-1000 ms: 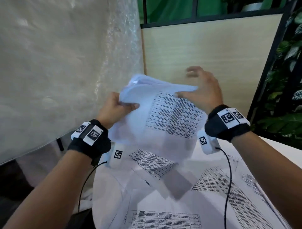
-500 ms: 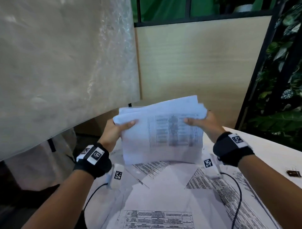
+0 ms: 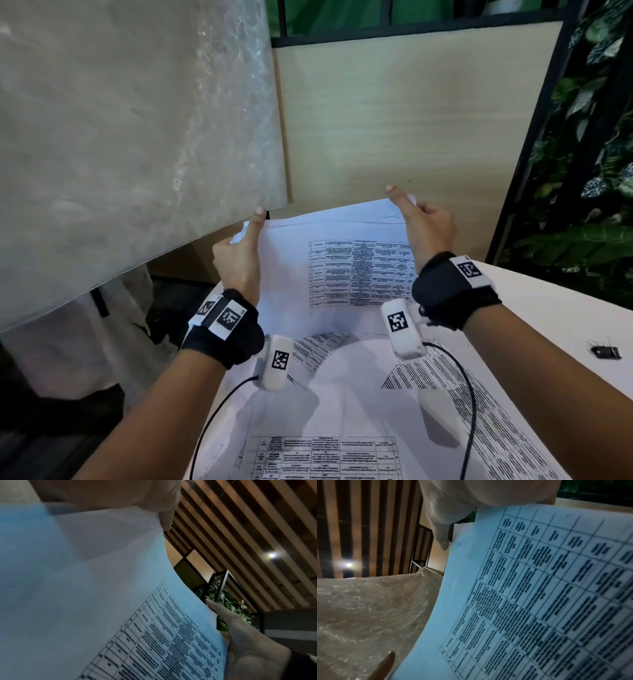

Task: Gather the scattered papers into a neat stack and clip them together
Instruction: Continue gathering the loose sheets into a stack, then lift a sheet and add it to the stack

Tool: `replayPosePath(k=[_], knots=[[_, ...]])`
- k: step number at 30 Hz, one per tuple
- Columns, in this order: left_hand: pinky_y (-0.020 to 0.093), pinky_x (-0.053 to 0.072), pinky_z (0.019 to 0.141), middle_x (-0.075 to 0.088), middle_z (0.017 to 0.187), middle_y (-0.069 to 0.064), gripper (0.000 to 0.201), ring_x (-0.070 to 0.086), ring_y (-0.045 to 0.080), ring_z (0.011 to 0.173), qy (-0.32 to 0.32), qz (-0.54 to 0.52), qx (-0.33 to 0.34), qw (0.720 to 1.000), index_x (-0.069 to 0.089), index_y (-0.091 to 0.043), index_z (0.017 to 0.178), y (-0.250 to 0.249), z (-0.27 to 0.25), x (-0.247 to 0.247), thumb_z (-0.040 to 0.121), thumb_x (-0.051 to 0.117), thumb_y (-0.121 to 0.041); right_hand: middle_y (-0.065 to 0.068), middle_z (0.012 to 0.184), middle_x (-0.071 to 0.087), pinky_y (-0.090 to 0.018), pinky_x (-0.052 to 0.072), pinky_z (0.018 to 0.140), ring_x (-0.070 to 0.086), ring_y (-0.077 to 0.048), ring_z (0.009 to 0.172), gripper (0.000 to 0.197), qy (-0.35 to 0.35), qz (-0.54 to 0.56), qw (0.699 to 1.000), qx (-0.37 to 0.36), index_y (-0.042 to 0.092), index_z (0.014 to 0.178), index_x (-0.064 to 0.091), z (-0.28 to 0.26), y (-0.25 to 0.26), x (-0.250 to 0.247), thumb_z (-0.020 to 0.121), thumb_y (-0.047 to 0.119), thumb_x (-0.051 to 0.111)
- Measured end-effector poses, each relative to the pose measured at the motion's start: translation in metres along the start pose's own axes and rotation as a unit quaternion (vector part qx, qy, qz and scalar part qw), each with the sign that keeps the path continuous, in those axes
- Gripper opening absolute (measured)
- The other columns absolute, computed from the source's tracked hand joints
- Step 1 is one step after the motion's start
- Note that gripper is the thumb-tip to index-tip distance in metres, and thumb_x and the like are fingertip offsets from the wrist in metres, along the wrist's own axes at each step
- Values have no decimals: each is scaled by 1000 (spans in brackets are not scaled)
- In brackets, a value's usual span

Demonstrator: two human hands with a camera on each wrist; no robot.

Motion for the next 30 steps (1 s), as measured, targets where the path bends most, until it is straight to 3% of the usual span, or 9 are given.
replayPosePath(k=[6, 11, 14, 16, 19, 21, 23, 26, 30], knots=[[33, 34, 62, 38, 60, -3, 47, 39, 22, 64, -5, 13, -10, 1000, 39, -15, 56, 2, 4, 2, 58, 75, -45, 6, 59, 56, -21, 39, 55, 47, -13, 59, 12, -22, -41, 999, -17, 13, 62, 63, 2, -9, -6, 73, 19, 63], [31, 37, 64, 45, 63, -1, 64, 42, 18, 62, 32, 18, 26, 999, 55, -7, 64, 4, 3, 1, 56, 82, -65, 6, 51, 53, -25, 43, 61, 47, -12, 54, 29, 28, -116, 989, -89, 11, 55, 63, 2, -3, -3, 70, 35, 70], [30, 44, 66, 60, 71, -3, 56, 55, 12, 63, 54, 15, 33, 998, 66, -3, 78, 5, 0, -3, 60, 88, -52, 7, 65, 65, -30, 51, 71, 61, -18, 70, 13, 23, -247, 959, -137, 19, 62, 63, 4, 5, -6, 68, 29, 68], [29, 51, 68, 72, 81, -3, 43, 65, 9, 67, 102, 30, 47, 993, 70, -5, 90, 4, -8, -6, 63, 91, -32, 4, 90, 68, -31, 46, 79, 57, -21, 87, 10, 46, -354, 911, -207, 22, 82, 62, -1, 15, -7, 75, 29, 62], [35, 60, 75, 78, 95, 7, 41, 73, 19, 81, 156, 75, 67, 983, 73, -1, 99, 0, -15, -2, 64, 91, -11, 2, 122, 64, -34, 44, 94, 58, -22, 109, 40, 218, -467, 799, -309, 23, 118, 56, -11, 32, 9, 86, 45, 56], [35, 61, 73, 78, 92, 6, 30, 74, 18, 79, 179, 91, 99, 975, 75, -4, 91, -12, -21, 9, 65, 90, -9, -4, 127, 61, -37, 46, 91, 59, -26, 112, 56, 316, -550, 696, -336, 22, 130, 49, -20, 36, 26, 85, 55, 55], [26, 56, 65, 76, 80, -8, 25, 69, 6, 68, 191, 106, 147, 965, 71, -17, 79, -26, -27, 29, 64, 92, -14, -11, 119, 60, -37, 44, 78, 60, -32, 105, 52, 326, -599, 637, -359, 21, 129, 47, -23, 41, 30, 86, 49, 57], [20, 51, 61, 71, 68, -21, 32, 63, -5, 62, 200, 142, 207, 947, 62, -30, 72, -49, -34, 59, 63, 92, -33, -12, 117, 60, -33, 33, 72, 57, -31, 106, 39, 283, -577, 667, -377, 20, 123, 51, -12, 58, 2, 90, 41, 58], [27, 50, 71, 66, 89, -5, 38, 64, 6, 71, 226, 65, 241, 942, 48, -33, 101, -62, -29, 81, 77, 75, -46, -11, 131, 56, -35, 43, 90, 52, -24, 113, 49, 183, -491, 794, -309, 17, 133, 50, 21, 91, -93, 91, 39, 61]])
Point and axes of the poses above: each hand's wrist, its own z-axis towards the middle knuckle, its own x-axis out of the palm, y = z × x, the point moved 1 cm from there along z, towards the middle knuckle
